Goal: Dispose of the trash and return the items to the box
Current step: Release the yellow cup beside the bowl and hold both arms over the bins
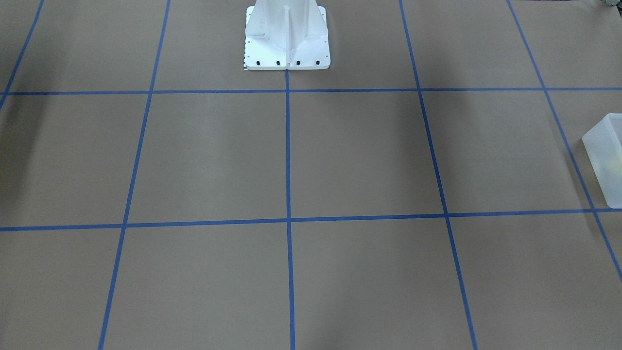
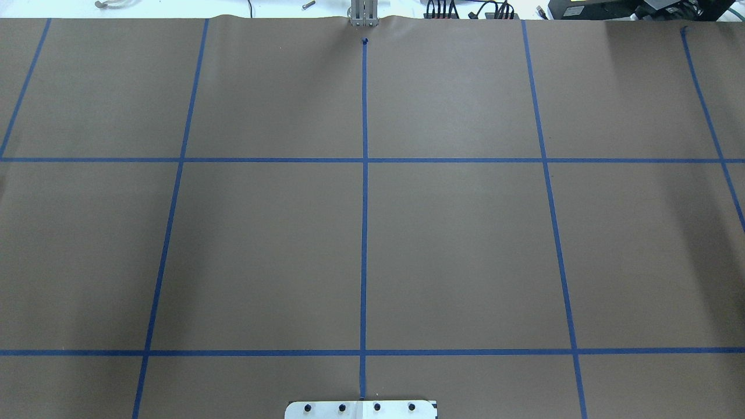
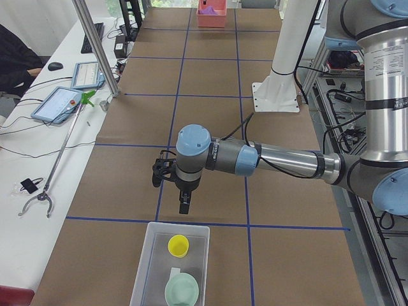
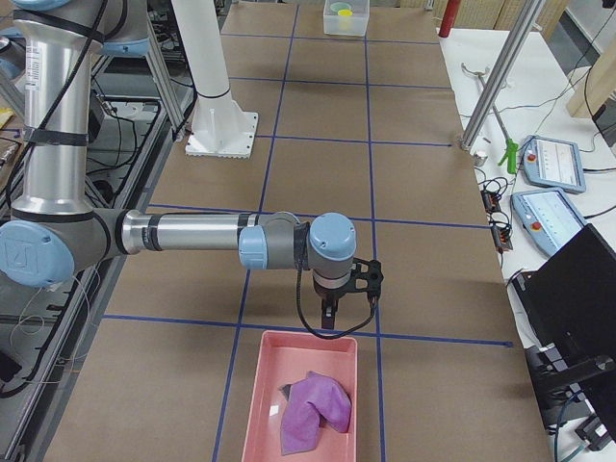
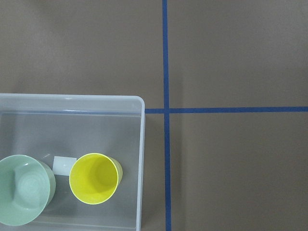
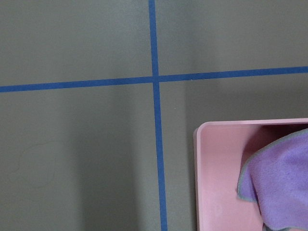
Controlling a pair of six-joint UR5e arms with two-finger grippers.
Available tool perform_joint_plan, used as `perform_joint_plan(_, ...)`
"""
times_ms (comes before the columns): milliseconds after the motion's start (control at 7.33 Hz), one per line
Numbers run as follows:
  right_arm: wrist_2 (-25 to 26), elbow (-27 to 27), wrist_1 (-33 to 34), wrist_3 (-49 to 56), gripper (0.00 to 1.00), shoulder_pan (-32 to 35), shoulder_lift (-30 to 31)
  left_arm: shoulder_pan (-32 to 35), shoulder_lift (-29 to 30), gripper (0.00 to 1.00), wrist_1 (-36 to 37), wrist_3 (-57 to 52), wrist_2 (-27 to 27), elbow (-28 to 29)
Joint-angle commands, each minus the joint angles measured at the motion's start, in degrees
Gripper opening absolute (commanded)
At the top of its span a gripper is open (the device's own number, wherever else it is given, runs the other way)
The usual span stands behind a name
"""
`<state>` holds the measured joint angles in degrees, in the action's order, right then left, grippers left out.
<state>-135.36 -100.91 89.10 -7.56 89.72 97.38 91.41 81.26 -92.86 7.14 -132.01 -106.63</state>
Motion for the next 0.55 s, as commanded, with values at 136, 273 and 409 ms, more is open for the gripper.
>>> perform_joint_plan(136, 0.0, -3.1, -0.1, -4.5, 1.0, -1.4, 1.7, -0.2, 0.0, 0.98, 0.0, 0.3, 0.0, 0.8)
perform_joint_plan(273, -0.5, -3.5, -0.2, -4.5, 1.0, -1.3, 2.6, -0.3, 0.2, 0.98, 0.1, 0.6, 0.0, 0.7)
perform_joint_plan(409, -0.7, -3.7, -0.2, -4.5, 1.0, -1.3, 2.8, -0.3, 0.3, 0.98, 0.1, 0.6, 0.0, 0.7)
